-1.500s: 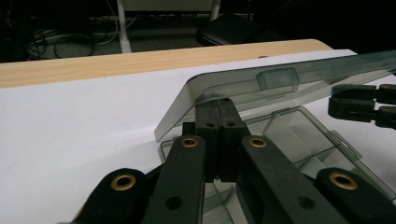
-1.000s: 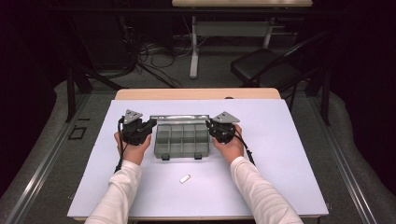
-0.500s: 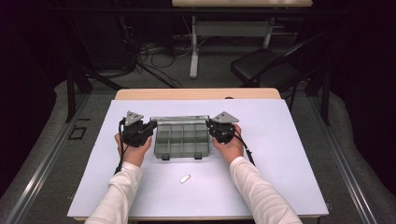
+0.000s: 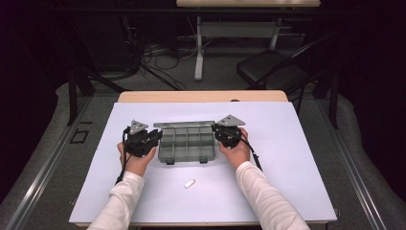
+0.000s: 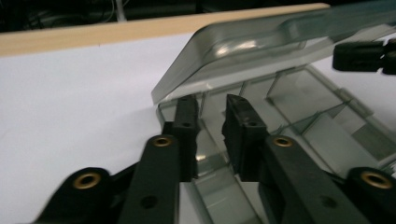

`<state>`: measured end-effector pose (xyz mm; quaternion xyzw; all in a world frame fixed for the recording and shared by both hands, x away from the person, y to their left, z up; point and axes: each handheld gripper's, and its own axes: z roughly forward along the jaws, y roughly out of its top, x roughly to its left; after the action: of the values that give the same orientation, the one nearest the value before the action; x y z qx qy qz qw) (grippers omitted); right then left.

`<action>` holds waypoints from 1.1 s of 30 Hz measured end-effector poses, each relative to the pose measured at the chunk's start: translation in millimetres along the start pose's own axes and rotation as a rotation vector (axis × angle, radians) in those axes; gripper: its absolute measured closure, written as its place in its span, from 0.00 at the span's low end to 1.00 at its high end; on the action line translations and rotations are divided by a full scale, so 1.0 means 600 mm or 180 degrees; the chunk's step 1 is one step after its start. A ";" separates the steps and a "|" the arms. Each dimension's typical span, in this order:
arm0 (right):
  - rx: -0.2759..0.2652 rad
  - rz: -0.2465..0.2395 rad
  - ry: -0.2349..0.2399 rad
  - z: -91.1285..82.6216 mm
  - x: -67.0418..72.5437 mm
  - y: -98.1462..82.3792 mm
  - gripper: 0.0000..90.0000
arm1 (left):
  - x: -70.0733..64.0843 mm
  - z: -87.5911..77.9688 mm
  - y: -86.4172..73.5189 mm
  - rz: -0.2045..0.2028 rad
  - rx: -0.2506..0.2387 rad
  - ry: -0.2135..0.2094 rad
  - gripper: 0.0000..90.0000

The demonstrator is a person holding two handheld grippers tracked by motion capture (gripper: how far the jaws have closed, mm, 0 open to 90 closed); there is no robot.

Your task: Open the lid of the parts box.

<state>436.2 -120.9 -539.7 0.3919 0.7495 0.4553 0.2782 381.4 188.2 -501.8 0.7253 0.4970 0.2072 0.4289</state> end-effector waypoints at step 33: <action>-0.0055 -0.0030 -0.0023 -0.006 0.006 0.000 0.92 | 0.010 0.080 -0.069 0.0493 0.0607 -0.0014 0.62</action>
<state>431.7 -119.6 -538.6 0.3876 0.7464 0.4589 0.2865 396.3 179.3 -563.3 0.7995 0.4560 0.1899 0.3417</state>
